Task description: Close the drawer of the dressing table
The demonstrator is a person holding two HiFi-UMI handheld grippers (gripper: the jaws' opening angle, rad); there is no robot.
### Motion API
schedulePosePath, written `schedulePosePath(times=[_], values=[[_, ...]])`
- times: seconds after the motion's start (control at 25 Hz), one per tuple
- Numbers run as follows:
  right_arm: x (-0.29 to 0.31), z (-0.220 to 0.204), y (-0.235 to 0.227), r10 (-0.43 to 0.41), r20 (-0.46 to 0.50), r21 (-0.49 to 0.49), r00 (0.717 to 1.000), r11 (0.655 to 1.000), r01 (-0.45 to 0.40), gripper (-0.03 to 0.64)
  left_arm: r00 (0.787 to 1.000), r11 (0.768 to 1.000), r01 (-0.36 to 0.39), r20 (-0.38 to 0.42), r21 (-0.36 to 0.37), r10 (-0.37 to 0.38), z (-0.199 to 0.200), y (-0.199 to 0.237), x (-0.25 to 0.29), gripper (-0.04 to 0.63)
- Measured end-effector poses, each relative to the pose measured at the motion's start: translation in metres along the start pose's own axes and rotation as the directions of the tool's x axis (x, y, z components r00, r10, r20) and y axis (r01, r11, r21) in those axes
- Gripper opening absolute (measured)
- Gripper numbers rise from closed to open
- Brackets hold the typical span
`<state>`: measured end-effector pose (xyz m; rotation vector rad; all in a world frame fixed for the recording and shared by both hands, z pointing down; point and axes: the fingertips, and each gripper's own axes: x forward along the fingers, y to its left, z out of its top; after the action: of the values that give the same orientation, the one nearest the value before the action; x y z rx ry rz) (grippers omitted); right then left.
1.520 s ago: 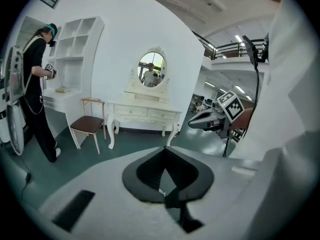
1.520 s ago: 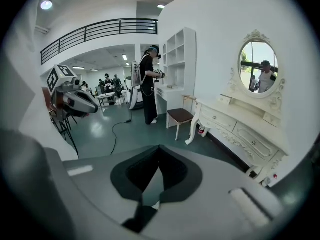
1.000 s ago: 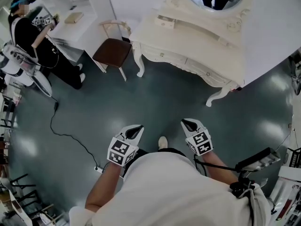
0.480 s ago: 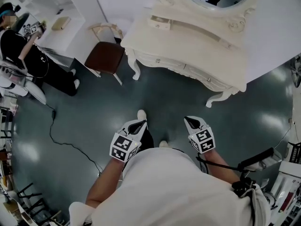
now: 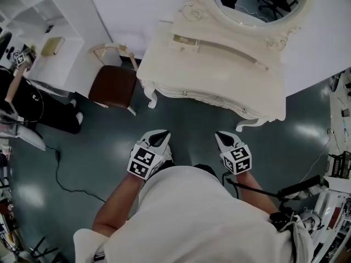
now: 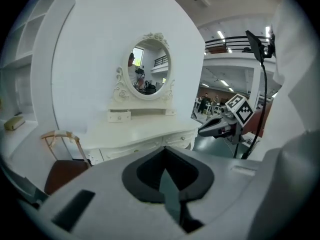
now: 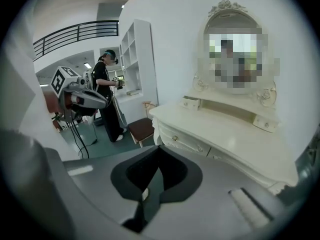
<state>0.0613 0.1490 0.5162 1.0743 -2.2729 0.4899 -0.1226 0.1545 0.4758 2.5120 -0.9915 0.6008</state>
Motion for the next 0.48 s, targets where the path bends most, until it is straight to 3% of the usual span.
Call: schedulePosePath(times=[0.2, 0.48], values=[[0.035, 0.029, -0.009, -0.047, 0.004, 0.024, 0.999, 0.999, 0.047, 0.002, 1.000, 1.000, 0.022, -0.013, 0.003, -0.022, 0.006, 0.068, 0.032, 0.003], [0.061, 0.052, -0.055, -0.084, -0.007, 0.053, 0.996, 0.995, 0.084, 0.002, 1.000, 1.000, -0.002, -0.023, -0.027, 0.002, 0.029, 0.128, 0.096, 0.003]])
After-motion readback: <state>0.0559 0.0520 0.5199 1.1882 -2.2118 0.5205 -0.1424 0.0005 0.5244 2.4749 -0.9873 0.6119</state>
